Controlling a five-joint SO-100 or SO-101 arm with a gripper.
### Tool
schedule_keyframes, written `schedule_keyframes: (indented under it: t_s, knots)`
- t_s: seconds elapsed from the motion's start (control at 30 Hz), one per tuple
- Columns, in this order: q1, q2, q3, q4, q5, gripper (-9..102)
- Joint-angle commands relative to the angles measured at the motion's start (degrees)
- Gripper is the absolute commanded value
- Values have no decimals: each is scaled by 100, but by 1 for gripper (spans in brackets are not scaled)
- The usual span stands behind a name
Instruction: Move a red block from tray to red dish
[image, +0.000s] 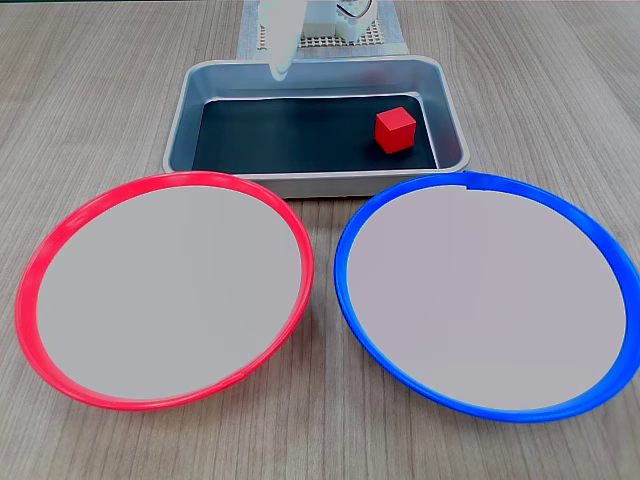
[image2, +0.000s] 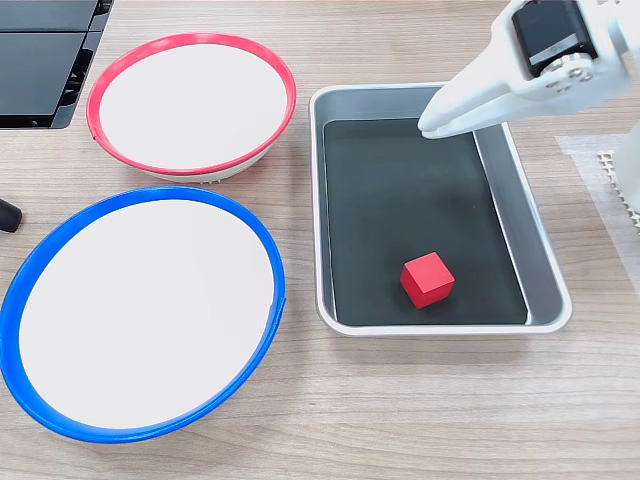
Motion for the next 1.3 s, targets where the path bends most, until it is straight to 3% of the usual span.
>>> schedule_keyframes:
  t_s: [0.0, 0.2, 0.43, 0.83, 1.07, 1.27]
  knots:
    - [-246, -1573, -1239, 105, 185, 0]
    - [-914, -4210, -2760, -70, -800, 0]
    - [-1688, -5933, -3472, -141, 0, 5]
    - [-2698, -6100, -3384, 501, 2268, 10]
    - [-2584, -6284, -3568, 422, 2347, 19]
    - [-2417, -6293, -3357, 132, 2180, 20]
